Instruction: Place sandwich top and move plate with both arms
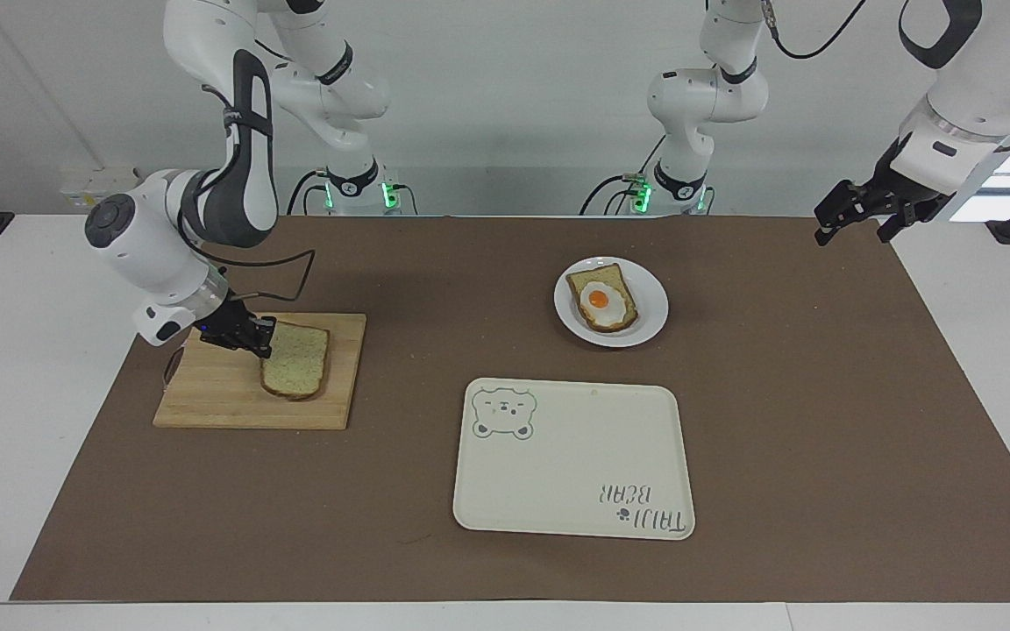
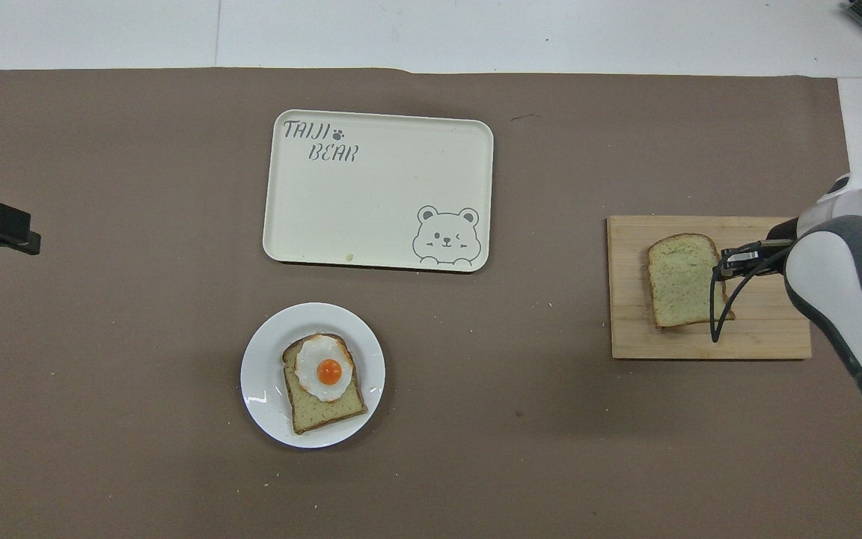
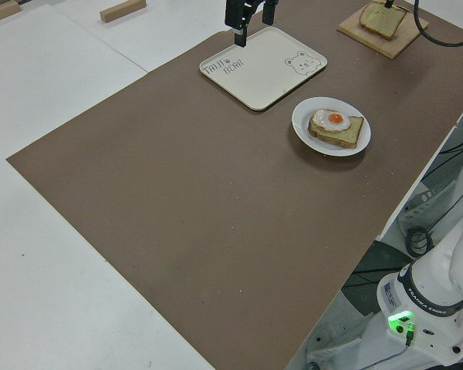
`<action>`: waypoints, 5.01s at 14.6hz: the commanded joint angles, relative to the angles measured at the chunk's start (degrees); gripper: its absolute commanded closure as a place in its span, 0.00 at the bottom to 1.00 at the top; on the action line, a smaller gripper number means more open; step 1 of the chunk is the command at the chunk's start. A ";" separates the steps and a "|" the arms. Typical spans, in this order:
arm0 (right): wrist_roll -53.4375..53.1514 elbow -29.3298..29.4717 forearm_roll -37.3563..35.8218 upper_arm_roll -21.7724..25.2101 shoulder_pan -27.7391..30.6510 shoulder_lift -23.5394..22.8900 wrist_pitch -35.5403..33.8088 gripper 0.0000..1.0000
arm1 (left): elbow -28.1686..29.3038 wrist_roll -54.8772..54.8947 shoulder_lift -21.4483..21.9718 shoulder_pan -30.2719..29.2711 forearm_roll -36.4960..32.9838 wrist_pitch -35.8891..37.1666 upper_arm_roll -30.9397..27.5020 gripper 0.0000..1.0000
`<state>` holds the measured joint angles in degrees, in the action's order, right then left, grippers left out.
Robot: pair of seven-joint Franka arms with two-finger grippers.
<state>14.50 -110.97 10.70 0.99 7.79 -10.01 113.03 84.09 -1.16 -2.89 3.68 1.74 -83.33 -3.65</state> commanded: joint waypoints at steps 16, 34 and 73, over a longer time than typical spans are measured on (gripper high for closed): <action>-13.33 0.59 17.59 -1.07 -18.14 3.94 -8.10 1.00 | 0.46 -0.07 0.95 -0.87 0.72 0.54 0.57 0.00; -36.65 -0.38 30.70 -1.07 -50.93 -5.19 21.18 1.00 | 0.46 -0.07 0.95 -0.87 0.72 0.54 0.49 0.00; -25.51 3.92 -4.19 0.07 -17.12 13.51 -5.61 0.00 | 0.46 -0.07 0.95 -0.87 0.72 0.54 0.49 0.00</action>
<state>-14.59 -106.68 7.61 1.56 -12.40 -0.30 110.96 84.09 -1.16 -2.88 3.62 1.74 -83.33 -3.63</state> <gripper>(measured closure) 0.000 0.000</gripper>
